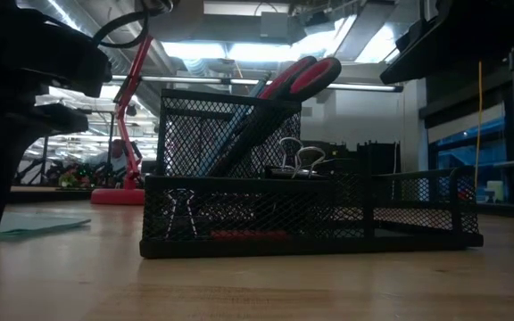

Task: Pick and place office supplies into organizer
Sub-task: Put the blue sticky notes into the black desk organizer

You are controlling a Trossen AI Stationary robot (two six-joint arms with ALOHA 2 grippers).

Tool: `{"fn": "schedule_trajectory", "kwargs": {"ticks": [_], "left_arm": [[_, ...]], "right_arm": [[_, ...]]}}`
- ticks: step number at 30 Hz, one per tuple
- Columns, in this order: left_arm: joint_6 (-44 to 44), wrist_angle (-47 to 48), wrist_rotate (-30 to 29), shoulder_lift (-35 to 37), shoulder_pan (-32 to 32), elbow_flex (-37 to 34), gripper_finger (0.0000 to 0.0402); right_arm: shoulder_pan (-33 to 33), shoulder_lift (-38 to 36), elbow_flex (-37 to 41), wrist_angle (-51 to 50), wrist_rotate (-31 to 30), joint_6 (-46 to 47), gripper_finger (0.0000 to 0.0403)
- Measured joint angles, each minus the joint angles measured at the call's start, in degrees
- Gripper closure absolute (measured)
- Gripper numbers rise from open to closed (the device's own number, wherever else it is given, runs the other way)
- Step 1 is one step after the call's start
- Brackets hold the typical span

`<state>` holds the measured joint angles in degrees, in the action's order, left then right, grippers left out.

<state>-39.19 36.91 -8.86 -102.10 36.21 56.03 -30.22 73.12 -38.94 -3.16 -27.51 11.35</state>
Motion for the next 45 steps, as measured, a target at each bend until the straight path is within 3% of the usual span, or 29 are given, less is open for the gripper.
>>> {"fn": "schedule_trajectory", "kwargs": {"ticks": [30,38,45], "left_arm": [[1.8,-0.1,-0.2,0.0,0.2,0.0,0.0399],[9.0,-7.3,0.8,-0.1,1.2,-0.1,0.0399],[16.4,-16.8,5.2,-0.4,1.4,-0.2,0.0399]], "right_arm": [[0.0,0.0,0.0,0.0,0.0,-1.3,0.0324],[0.0,0.0,0.0,0.0,0.0,-1.3,0.0324],[0.0,0.0,0.0,-0.1,0.0,-1.0,0.0324]]}}
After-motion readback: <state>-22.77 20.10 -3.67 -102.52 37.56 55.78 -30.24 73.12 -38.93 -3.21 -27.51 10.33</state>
